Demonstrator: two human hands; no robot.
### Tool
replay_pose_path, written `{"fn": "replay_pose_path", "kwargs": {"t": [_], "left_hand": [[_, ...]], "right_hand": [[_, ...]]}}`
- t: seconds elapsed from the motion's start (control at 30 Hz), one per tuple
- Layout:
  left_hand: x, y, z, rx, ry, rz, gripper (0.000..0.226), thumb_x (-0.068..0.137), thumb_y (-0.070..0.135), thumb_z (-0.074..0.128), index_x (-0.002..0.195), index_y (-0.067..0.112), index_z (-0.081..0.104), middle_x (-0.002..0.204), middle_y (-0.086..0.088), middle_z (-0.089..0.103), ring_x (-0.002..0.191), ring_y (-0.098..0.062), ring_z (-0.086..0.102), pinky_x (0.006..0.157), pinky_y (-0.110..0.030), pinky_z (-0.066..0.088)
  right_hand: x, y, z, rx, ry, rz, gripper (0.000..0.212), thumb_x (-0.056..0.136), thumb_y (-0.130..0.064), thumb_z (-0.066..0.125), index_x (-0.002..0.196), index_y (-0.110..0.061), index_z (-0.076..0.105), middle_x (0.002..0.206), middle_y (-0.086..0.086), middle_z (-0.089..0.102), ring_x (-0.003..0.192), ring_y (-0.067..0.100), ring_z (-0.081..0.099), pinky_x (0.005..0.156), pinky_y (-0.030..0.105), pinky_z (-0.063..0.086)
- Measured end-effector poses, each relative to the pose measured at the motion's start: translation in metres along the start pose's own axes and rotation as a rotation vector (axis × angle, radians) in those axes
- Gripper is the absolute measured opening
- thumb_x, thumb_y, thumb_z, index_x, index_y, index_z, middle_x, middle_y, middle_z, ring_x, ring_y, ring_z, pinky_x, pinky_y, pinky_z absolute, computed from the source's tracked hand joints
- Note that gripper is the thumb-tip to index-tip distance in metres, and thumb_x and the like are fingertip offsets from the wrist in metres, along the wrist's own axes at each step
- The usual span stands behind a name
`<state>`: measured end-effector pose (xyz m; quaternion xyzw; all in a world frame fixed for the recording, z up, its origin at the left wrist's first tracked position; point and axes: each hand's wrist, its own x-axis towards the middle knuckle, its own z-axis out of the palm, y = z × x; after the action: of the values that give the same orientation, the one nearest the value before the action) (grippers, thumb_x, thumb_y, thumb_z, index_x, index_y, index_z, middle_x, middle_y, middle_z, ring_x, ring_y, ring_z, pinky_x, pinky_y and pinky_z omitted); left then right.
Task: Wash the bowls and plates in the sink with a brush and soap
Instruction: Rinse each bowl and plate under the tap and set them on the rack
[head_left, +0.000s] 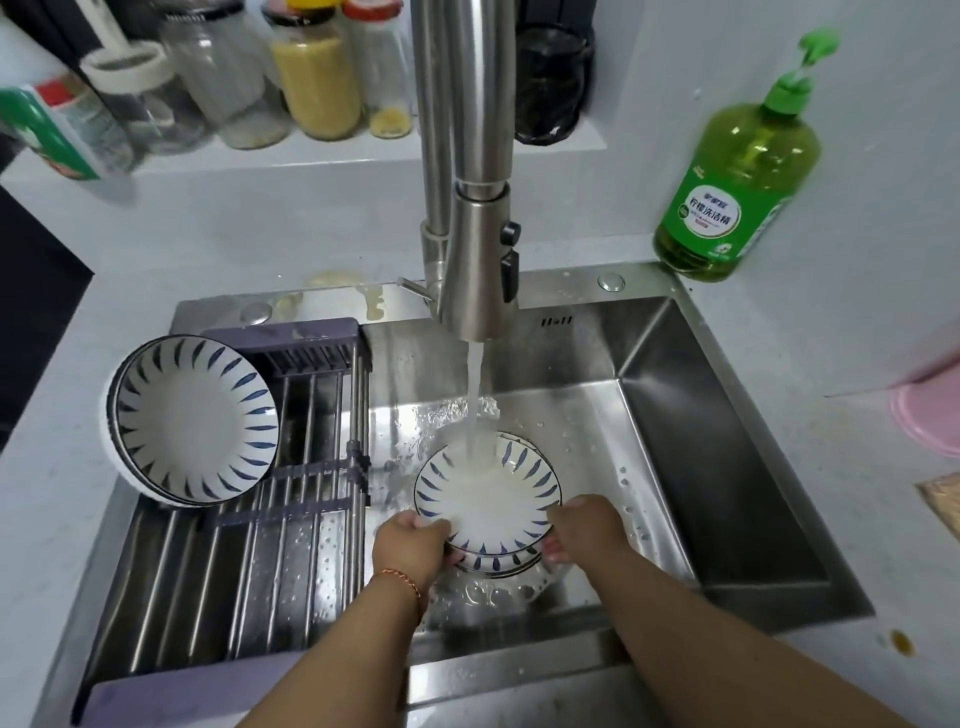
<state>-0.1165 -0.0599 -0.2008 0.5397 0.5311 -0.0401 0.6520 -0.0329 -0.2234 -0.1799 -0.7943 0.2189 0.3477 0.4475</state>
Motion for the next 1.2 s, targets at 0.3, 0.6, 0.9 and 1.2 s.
{"fn": "replay_pose_path", "kwargs": {"t": [0.3, 0.6, 0.9, 1.2], "left_hand": [[-0.025, 0.014, -0.01, -0.297, -0.195, -0.175, 0.026, 0.081, -0.016, 0.043, 0.098, 0.0, 0.055, 0.098, -0.02, 0.061, 0.075, -0.032, 0.066, 0.062, -0.036, 0.058], [-0.051, 0.034, -0.029, -0.287, -0.252, -0.035, 0.065, 0.075, -0.011, 0.038, 0.128, 0.024, 0.052, 0.126, -0.01, 0.056, 0.092, -0.034, 0.063, 0.08, -0.057, 0.055], [-0.078, 0.051, -0.029, -0.325, -0.241, 0.154, 0.029, 0.103, 0.046, 0.029, 0.11, 0.033, 0.054, 0.106, -0.003, 0.069, 0.082, -0.022, 0.068, 0.045, -0.029, 0.05], [-0.081, 0.056, -0.033, -0.317, -0.318, 0.185, 0.041, 0.101, 0.052, 0.029, 0.122, 0.028, 0.056, 0.107, -0.005, 0.073, 0.097, -0.031, 0.07, 0.082, -0.057, 0.054]], "right_hand": [[-0.021, -0.004, -0.01, 0.122, 0.051, -0.223, 0.017, 0.087, -0.002, 0.056, 0.07, 0.003, 0.054, 0.07, 0.02, 0.068, 0.057, 0.035, 0.069, 0.066, 0.053, 0.058], [-0.054, -0.005, -0.017, -0.672, 0.311, -0.803, 0.018, 0.083, -0.03, 0.057, 0.097, -0.02, 0.062, 0.105, -0.005, 0.062, 0.104, 0.017, 0.055, 0.09, 0.025, 0.042], [-0.113, -0.017, 0.02, -0.739, -0.427, -0.955, 0.047, 0.104, -0.038, 0.021, 0.147, -0.025, 0.033, 0.156, -0.015, 0.023, 0.142, -0.005, 0.008, 0.117, 0.021, -0.004], [-0.067, -0.079, 0.034, -1.09, -0.254, -1.05, 0.053, 0.102, -0.042, 0.015, 0.151, -0.033, -0.003, 0.157, -0.012, -0.015, 0.145, 0.01, -0.017, 0.119, 0.044, -0.008]]}}
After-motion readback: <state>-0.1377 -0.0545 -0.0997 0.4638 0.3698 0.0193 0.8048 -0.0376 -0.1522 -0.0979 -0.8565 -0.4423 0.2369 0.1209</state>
